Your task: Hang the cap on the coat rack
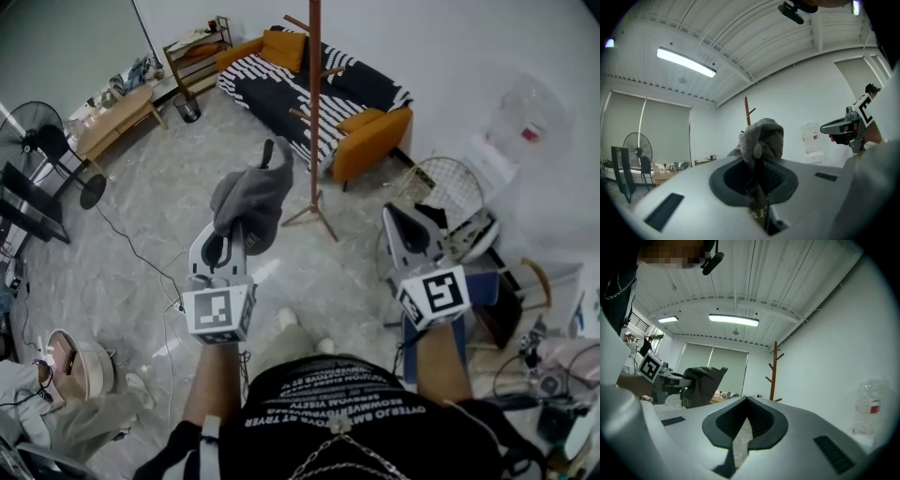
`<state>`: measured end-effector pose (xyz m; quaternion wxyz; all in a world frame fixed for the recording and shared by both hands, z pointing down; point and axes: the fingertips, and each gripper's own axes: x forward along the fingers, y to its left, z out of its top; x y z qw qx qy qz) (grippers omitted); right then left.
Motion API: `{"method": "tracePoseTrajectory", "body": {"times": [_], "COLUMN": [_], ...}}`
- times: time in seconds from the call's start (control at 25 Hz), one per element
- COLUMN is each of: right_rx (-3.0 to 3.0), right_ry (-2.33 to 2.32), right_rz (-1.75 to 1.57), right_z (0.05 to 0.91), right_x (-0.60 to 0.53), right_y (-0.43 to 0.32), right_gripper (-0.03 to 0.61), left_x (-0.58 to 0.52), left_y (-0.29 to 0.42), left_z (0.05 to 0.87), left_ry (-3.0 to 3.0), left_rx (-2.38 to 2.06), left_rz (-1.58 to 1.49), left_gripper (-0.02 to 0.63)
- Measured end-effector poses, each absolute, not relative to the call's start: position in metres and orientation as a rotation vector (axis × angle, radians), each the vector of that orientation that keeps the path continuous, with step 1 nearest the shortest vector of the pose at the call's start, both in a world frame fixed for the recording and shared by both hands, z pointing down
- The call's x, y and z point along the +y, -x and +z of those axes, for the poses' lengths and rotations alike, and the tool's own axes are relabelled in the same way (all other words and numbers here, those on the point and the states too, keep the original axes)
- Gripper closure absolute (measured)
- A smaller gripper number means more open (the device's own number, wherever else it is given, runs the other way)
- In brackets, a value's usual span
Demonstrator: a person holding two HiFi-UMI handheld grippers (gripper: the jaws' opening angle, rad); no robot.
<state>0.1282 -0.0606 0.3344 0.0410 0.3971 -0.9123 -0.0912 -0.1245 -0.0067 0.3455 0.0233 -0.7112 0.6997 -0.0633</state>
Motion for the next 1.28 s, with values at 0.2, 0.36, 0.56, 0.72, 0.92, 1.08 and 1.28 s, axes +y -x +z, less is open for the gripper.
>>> {"method": "tracePoseTrajectory", "body": {"times": [0.2, 0.36, 0.56, 0.72, 0.92, 1.08, 1.28], "right_rx": [-2.791, -2.785, -2.762, -2.741, -2.743, -2.728, -2.715], "right_ry": [-1.241, -1.261, -1.253, -1.261, -1.277, -1.270, -1.303], "right_rz": [-0.250, -0.243, -0.245, -0.232, -0.237, -0.227, -0.209], "right_z": [0.342, 0.343, 0.348, 0.350, 0.350, 0.355, 0.360], "right_x": [-0.079, -0.094, -0.110, -0.124, -0.138, -0.151, -0.168], "right_y": [-0.130, -0.127, -0.120, -0.116, -0.107, -0.098, -0.094], "right_gripper": [0.575, 0.575, 0.575, 0.575, 0.575, 0.575, 0.575], "left_x": [-0.023, -0.040, -0.061, -0.080, -0.096, -0.113, -0.128], "left_y": [0.131, 0.134, 0.134, 0.133, 0.142, 0.146, 0.155], "left_z": [0.348, 0.349, 0.352, 0.350, 0.349, 0.354, 0.364], "left_ry": [2.185, 2.196, 2.231, 2.261, 2.265, 2.287, 2.303], "left_rx": [2.169, 2.156, 2.141, 2.104, 2.093, 2.078, 2.083], "left_rz": [-0.244, -0.243, -0.240, -0.199, -0.187, -0.178, -0.223], "left_gripper": [0.595, 0.595, 0.595, 0.595, 0.597, 0.595, 0.595]}}
